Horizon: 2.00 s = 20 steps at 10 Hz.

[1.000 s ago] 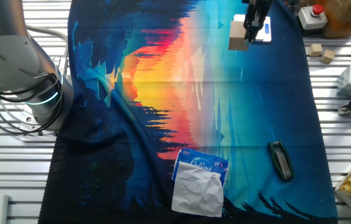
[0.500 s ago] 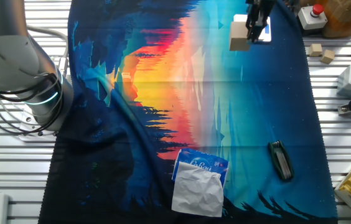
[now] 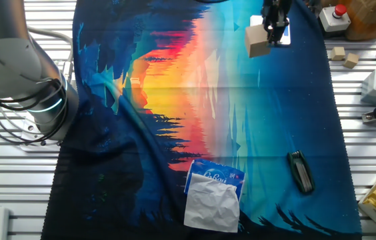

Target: Place the block on the scale

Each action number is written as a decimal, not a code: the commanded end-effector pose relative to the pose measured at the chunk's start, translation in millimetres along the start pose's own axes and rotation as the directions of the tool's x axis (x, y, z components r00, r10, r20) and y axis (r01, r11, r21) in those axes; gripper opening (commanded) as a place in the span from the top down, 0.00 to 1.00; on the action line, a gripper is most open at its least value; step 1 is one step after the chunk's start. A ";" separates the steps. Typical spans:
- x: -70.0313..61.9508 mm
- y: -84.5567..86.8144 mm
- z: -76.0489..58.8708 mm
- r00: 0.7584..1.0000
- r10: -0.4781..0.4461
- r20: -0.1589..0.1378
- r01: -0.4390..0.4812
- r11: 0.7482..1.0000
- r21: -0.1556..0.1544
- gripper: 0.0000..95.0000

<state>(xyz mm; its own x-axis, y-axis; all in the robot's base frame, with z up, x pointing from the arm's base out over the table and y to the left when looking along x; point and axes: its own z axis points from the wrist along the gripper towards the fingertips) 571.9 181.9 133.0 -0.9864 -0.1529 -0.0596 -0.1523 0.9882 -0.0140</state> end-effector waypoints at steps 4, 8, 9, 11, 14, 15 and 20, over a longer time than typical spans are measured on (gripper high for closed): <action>-0.8 0.8 0.1 1.000 0.030 -0.002 -0.030 0.999 -0.017 1.00; -4.9 18.1 -5.4 0.962 0.274 -0.022 -0.274 0.961 -0.042 1.00; -5.4 19.7 -6.2 0.961 0.276 -0.023 -0.276 0.960 -0.037 1.00; -8.2 25.6 -6.8 0.956 0.293 -0.019 -0.293 0.956 -0.032 1.00; -29.1 50.2 -5.8 0.937 0.348 -0.015 -0.348 0.937 -0.023 1.00; -38.0 58.9 -9.0 0.929 0.369 -0.015 -0.370 0.929 -0.024 1.00; -55.8 84.6 -8.7 0.917 0.399 -0.002 -0.399 0.916 -0.032 1.00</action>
<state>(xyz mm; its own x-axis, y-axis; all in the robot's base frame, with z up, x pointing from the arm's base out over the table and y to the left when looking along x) 613.5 276.7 143.1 -0.9650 0.2549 -0.0617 0.2524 0.9666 0.0448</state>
